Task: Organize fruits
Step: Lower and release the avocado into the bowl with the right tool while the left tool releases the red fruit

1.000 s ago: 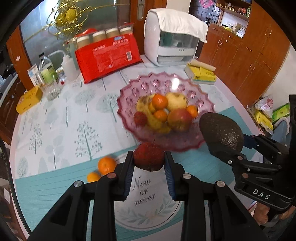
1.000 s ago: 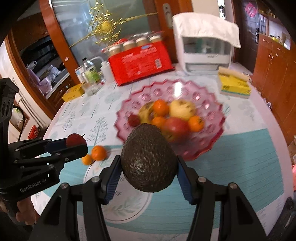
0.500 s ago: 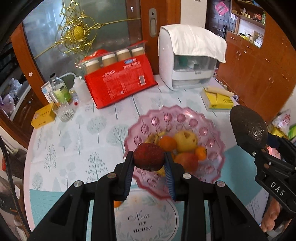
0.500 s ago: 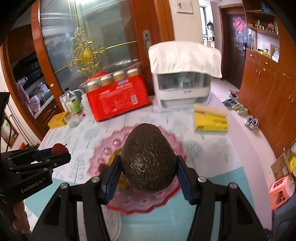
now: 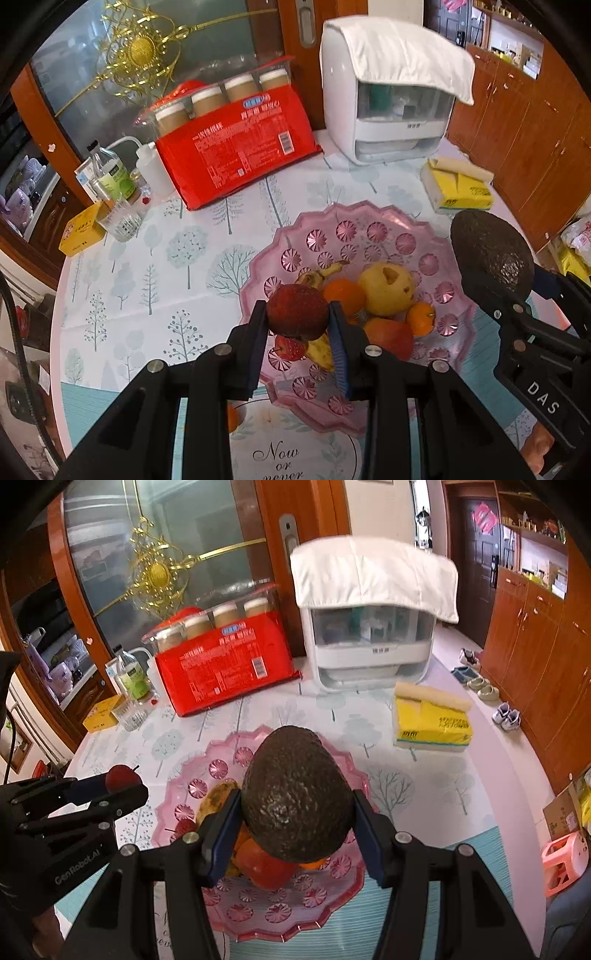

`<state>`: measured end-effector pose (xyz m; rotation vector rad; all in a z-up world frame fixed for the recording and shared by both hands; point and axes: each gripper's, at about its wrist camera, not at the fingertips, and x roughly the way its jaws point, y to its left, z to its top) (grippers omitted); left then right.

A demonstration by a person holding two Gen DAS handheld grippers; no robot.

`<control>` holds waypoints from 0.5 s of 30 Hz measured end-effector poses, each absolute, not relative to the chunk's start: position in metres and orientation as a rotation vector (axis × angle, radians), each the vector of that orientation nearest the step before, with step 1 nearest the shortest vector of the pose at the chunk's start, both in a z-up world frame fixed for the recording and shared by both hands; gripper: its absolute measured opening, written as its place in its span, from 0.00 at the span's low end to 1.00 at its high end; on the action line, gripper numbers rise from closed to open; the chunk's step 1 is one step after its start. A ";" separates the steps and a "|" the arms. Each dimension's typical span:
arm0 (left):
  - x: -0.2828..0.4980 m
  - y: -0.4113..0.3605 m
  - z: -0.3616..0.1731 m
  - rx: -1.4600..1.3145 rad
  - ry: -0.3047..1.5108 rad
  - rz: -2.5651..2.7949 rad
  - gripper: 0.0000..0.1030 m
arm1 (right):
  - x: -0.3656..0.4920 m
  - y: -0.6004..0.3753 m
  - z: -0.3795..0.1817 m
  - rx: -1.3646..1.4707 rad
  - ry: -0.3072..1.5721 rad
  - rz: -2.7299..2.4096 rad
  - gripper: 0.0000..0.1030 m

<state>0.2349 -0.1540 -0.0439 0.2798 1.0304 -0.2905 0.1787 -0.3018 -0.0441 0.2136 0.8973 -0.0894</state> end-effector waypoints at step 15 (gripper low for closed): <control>0.263 -0.168 -0.098 0.332 1.089 -0.294 0.29 | 0.201 -0.305 -0.091 0.240 0.987 -0.104 0.56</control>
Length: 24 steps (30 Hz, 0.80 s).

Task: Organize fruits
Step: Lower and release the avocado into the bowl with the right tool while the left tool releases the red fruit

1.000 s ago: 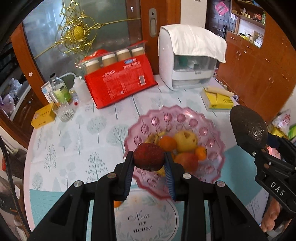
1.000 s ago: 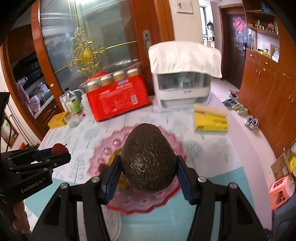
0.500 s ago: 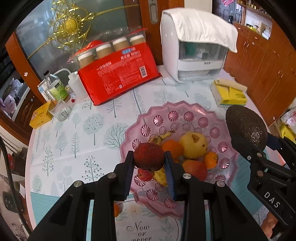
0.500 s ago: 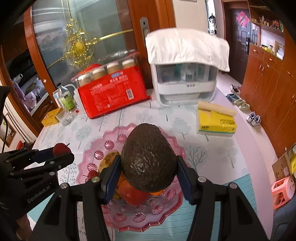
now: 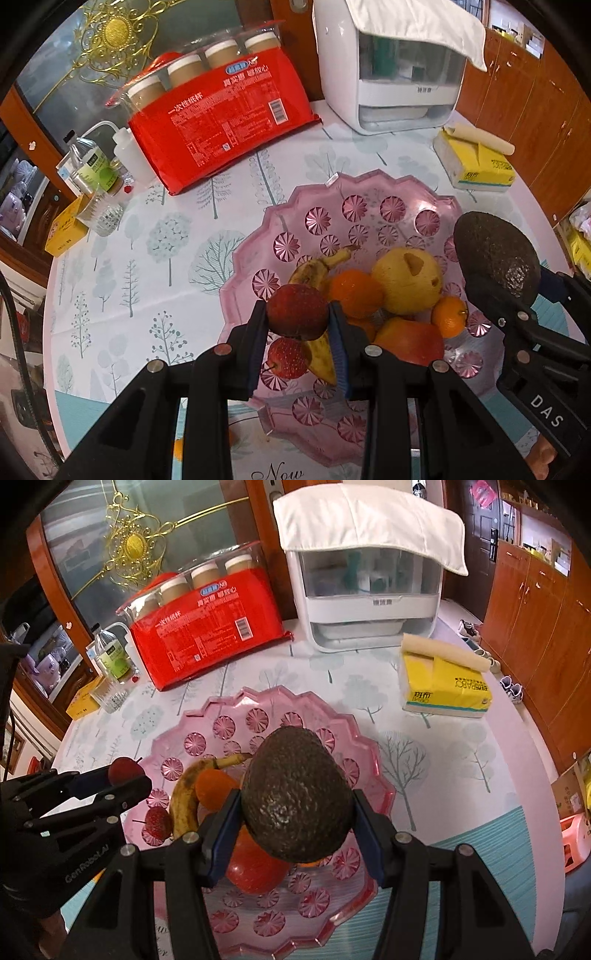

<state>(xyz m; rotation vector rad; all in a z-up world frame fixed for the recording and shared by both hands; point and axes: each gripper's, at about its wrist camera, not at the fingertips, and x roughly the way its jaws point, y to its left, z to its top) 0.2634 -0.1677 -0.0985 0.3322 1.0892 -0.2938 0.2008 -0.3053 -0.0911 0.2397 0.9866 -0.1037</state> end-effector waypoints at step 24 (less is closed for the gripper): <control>0.292 -0.160 -0.133 0.264 1.125 -0.347 0.29 | 0.240 -0.308 -0.121 0.237 1.006 -0.125 0.56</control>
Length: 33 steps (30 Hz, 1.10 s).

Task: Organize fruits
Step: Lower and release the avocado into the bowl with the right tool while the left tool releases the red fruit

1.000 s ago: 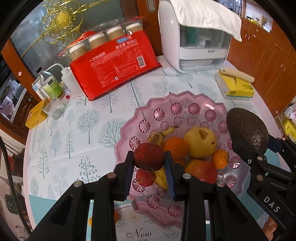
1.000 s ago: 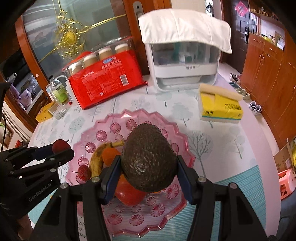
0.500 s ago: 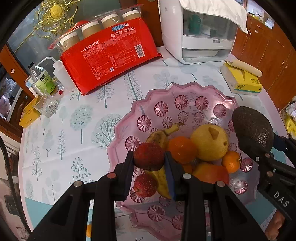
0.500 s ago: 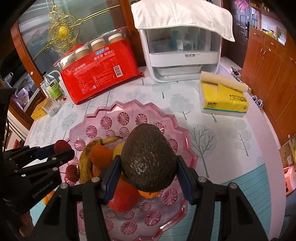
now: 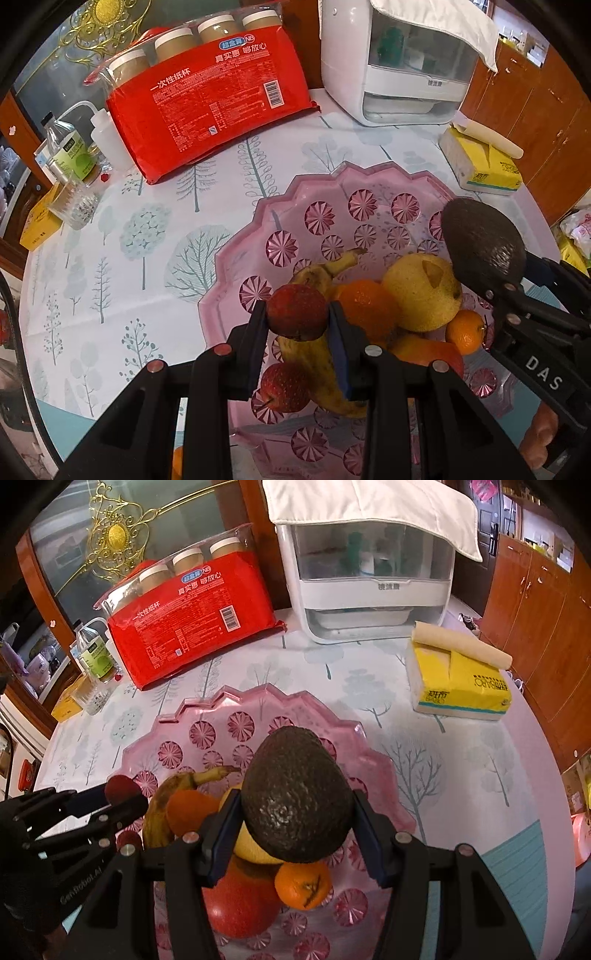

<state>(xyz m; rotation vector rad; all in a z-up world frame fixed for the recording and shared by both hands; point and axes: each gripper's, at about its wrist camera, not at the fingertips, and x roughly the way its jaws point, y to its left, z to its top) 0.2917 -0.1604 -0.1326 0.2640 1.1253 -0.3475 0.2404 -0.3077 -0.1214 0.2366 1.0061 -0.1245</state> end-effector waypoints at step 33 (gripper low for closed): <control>0.275 -0.152 -0.130 0.279 1.097 -0.333 0.71 | 0.271 -0.261 -0.124 0.126 0.984 -0.034 0.60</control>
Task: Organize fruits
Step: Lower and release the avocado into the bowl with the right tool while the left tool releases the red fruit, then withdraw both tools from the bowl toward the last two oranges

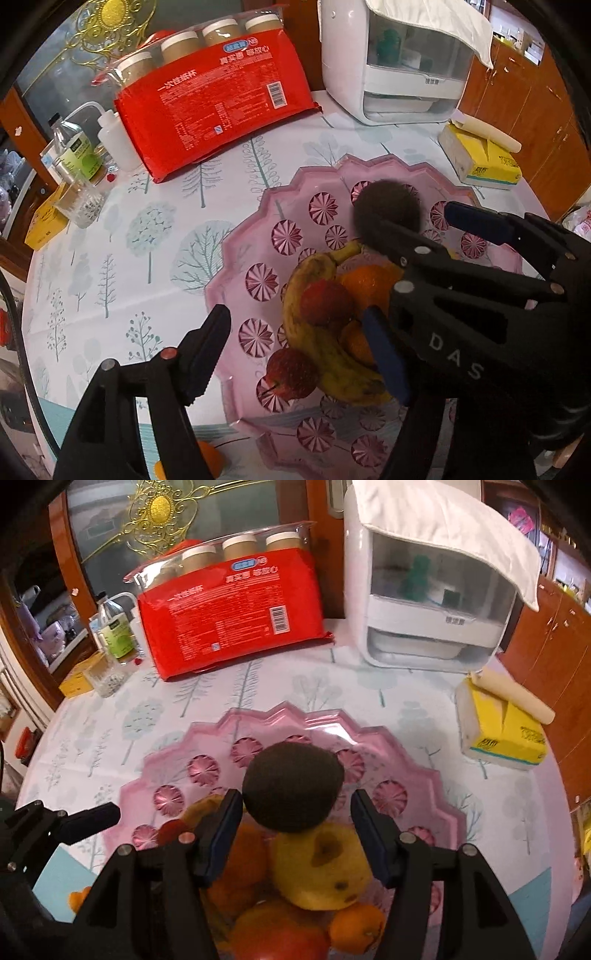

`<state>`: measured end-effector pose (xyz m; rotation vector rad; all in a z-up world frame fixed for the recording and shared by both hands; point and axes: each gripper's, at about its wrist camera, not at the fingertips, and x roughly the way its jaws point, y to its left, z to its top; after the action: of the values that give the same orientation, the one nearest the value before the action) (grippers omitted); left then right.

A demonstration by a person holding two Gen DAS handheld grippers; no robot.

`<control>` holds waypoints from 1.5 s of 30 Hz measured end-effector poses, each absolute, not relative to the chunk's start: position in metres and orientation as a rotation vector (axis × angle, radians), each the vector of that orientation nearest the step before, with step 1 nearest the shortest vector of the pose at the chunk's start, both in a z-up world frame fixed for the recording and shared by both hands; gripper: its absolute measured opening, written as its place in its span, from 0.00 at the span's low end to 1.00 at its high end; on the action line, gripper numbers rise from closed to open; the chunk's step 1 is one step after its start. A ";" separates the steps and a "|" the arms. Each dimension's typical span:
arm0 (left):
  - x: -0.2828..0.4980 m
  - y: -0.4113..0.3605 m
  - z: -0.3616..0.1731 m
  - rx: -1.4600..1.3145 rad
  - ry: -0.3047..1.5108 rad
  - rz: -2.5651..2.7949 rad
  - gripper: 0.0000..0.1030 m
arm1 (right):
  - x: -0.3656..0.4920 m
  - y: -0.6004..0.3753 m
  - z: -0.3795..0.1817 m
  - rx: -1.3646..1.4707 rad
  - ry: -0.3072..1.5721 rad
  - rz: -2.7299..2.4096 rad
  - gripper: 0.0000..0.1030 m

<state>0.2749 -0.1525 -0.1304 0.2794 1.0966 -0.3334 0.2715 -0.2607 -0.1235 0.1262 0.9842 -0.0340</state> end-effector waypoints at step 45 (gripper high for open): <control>0.112 -0.020 -0.014 0.170 1.030 -0.259 0.75 | 0.085 -0.184 0.002 0.163 0.887 0.056 0.60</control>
<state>0.1119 -0.0198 -0.0137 0.1700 1.0301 -0.2588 0.0847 -0.1844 0.0023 0.1633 0.8868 0.0563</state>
